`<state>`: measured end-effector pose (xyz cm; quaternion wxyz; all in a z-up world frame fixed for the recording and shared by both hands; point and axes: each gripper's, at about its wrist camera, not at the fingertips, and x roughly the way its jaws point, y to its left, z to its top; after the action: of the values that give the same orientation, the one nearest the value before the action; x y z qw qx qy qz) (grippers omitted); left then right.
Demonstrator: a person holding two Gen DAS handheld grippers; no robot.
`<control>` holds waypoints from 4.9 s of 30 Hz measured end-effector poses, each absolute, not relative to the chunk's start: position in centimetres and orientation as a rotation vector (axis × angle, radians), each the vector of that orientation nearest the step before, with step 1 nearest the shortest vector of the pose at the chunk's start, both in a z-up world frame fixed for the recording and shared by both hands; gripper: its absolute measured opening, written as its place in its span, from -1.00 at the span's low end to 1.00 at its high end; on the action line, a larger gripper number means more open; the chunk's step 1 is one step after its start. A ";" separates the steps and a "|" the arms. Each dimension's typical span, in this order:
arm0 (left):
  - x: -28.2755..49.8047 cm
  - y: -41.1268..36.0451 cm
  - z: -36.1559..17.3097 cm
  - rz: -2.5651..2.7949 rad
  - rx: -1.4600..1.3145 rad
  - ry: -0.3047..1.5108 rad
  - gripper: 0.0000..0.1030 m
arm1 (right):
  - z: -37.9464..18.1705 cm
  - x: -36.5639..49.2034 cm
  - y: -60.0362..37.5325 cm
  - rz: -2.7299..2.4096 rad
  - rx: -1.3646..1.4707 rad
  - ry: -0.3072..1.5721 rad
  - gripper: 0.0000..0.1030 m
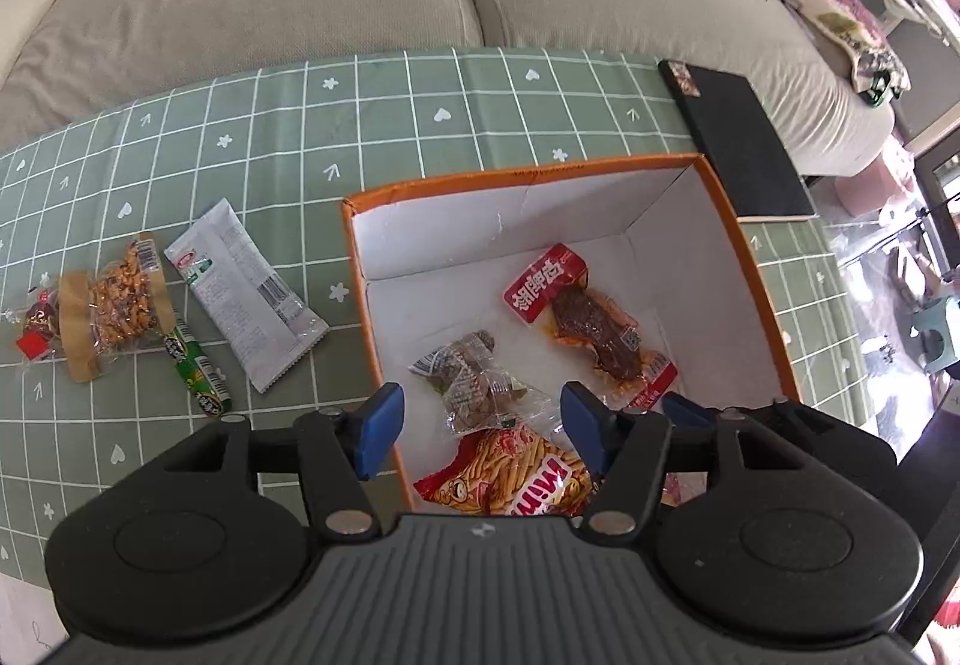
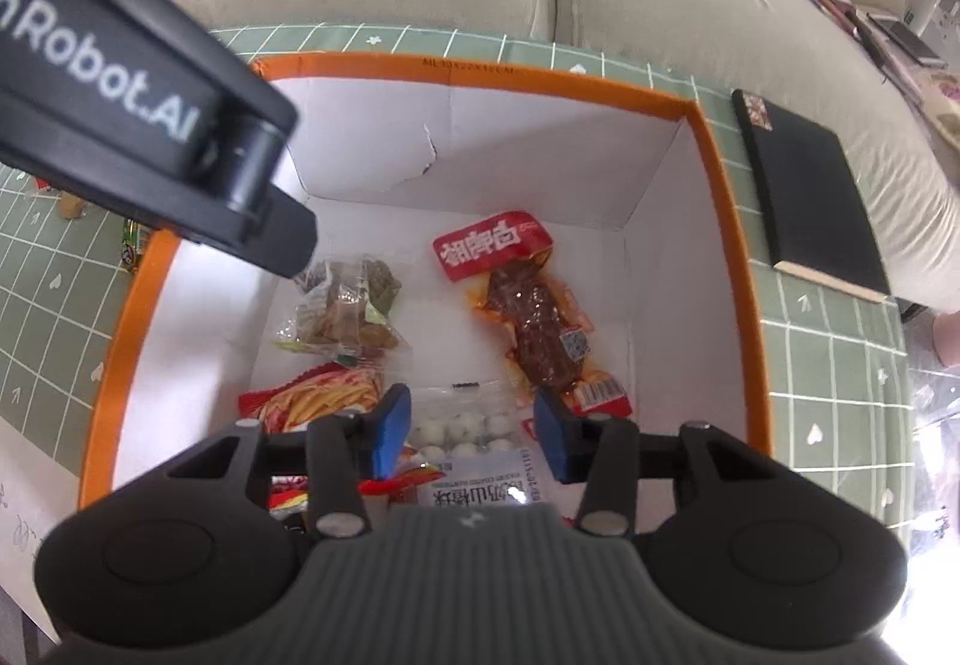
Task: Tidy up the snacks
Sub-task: 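Open both grippers to release the packets into the box and withdraw, then move both tools back over the remaining snacks on the table, then grasp the red candy packet with the left gripper while the right grasps the green sausage stick, then carry the candy and green sausage stick over the orange box and lower them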
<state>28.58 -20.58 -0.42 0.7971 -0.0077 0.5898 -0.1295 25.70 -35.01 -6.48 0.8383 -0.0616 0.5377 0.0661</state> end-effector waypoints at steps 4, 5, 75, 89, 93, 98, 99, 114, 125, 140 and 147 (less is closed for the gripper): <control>27.5 -18.3 0.9 -0.285 -0.056 1.227 0.37 | -4.7 24.8 -34.3 0.097 -0.160 1.116 0.27; 27.3 -17.6 1.2 -0.283 -0.075 1.219 0.37 | -4.2 24.5 -34.1 0.092 -0.163 1.106 0.27; 26.0 9.9 -10.4 -0.105 -0.029 0.749 0.53 | -12.3 24.9 -10.5 0.167 -0.080 0.783 0.24; 31.1 10.9 -13.5 -0.068 -0.152 0.837 0.49 | -14.7 28.6 -10.3 0.259 -0.082 0.812 -0.03; 30.9 10.9 -13.8 -0.076 -0.182 0.841 0.25 | -14.7 28.7 -10.2 0.256 -0.076 0.803 -0.24; 30.4 10.6 -13.6 -0.081 -0.154 0.854 0.18 | -14.5 28.2 -10.4 0.268 -0.073 0.812 -0.60; 30.2 10.6 -13.5 -0.079 -0.152 0.857 0.17 | -14.4 27.9 -10.4 0.271 -0.071 0.817 -0.60; 20.7 9.5 -11.1 -0.084 -0.159 0.840 0.15 | -13.1 21.2 -10.3 0.258 -0.025 0.898 -0.62; 14.6 6.4 -9.1 -0.128 -0.126 0.844 0.15 | -10.9 14.9 -10.5 0.321 -0.052 0.879 -0.62; 11.5 2.4 -6.1 -0.159 -0.057 0.789 0.15 | -5.7 11.0 -13.1 0.297 -0.135 0.730 -0.62; 11.5 0.3 -4.3 -0.167 -0.043 0.773 0.15 | -3.3 10.6 -14.9 0.275 -0.194 0.719 -0.62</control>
<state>11.54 0.25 -4.32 0.9225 -0.0211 0.3767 -0.0813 10.58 -14.88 -3.33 0.9223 -0.0944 0.3501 0.1340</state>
